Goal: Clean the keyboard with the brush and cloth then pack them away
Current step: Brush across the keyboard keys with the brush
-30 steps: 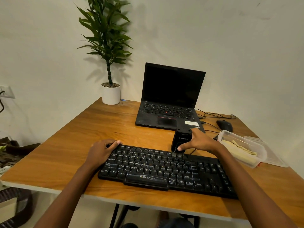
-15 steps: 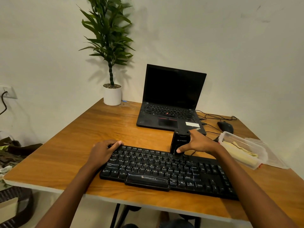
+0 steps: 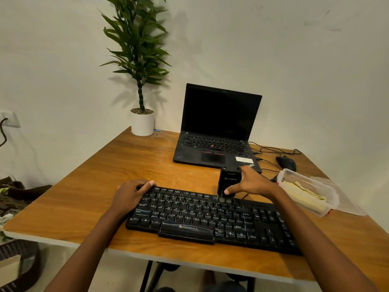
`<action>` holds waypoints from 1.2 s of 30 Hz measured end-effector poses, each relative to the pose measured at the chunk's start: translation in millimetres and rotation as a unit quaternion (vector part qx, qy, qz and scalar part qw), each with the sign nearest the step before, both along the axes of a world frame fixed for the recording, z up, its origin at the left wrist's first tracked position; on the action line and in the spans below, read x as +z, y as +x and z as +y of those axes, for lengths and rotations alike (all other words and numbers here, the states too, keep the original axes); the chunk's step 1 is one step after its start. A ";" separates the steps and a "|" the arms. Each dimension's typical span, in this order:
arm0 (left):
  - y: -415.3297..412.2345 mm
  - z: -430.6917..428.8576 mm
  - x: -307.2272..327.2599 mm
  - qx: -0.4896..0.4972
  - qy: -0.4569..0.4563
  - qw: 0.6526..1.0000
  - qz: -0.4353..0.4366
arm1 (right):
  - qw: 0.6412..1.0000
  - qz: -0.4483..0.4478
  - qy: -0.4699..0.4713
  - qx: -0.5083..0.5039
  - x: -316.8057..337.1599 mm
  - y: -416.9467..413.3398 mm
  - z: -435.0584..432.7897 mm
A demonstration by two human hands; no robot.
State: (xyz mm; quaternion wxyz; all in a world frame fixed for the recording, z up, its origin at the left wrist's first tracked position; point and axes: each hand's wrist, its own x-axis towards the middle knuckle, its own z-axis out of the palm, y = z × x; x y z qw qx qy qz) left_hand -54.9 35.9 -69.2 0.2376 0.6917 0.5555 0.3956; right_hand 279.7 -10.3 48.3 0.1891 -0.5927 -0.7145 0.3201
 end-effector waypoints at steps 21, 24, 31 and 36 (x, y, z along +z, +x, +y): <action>-1.0 1.6 -0.8 -0.010 0.001 1.000 0.006 | 1.000 -0.003 -0.003 0.005 2.3 -18.9 1.8; -1.6 2.9 -3.4 -0.013 0.002 1.000 0.005 | 1.000 -0.007 -0.001 0.010 3.4 -21.0 2.8; -2.8 4.2 -5.2 -0.016 0.006 1.000 0.005 | 0.999 0.003 -0.037 0.038 11.3 -14.3 -2.8; -1.6 4.1 -5.2 -0.005 -0.002 1.000 0.004 | 0.996 -0.046 -0.071 0.032 29.9 4.7 -9.9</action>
